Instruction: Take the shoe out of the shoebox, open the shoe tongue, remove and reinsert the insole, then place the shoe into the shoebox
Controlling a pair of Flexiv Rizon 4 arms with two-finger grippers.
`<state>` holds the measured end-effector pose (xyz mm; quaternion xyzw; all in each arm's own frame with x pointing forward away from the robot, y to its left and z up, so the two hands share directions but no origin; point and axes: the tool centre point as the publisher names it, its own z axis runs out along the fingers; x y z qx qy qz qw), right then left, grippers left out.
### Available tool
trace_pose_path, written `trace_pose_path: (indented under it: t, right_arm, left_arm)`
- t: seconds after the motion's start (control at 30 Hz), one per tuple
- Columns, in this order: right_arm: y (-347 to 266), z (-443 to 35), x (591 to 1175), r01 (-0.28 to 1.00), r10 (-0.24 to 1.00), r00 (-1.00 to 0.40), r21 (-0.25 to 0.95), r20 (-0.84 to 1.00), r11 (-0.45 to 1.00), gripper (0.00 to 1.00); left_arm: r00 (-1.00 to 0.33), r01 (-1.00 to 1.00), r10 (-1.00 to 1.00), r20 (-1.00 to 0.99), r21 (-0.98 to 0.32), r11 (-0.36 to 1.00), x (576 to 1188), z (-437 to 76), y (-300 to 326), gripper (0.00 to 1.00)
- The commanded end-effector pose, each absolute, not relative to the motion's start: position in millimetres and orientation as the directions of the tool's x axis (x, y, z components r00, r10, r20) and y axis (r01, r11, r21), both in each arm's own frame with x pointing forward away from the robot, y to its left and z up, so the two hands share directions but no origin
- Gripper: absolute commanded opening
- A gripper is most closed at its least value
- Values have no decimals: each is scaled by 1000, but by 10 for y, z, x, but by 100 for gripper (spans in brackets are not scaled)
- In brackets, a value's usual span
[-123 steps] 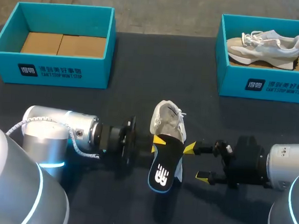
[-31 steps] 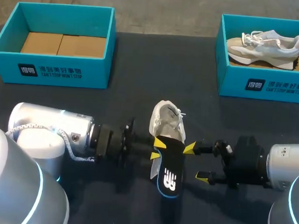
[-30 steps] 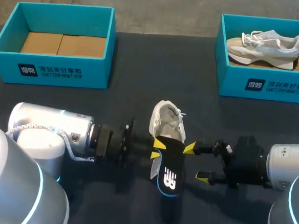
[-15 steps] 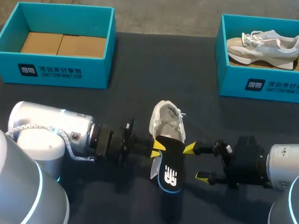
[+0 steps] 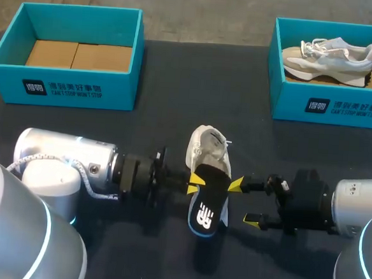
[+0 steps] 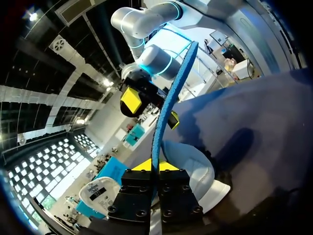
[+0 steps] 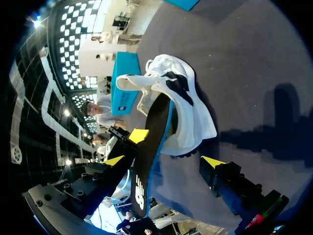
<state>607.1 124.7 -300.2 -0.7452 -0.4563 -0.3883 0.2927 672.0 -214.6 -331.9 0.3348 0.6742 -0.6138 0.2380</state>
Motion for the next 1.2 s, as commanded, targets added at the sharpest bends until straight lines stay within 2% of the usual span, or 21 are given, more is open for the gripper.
trace_pose_path:
  t: [0.03, 1.2]
  right_arm:
    - [1271, -2990, 6072, 906, 459, 286, -82, 841, -415, 100]
    - [1271, -2990, 6072, 906, 459, 286, -82, 841, -415, 100]
  left_arm:
    - [-663, 743, 165, -730, -668, 32, 6768, -3339, -2161, 0]
    - [-625, 781, 193, -757, -607, 150, 6948, -3474, -2195, 0]
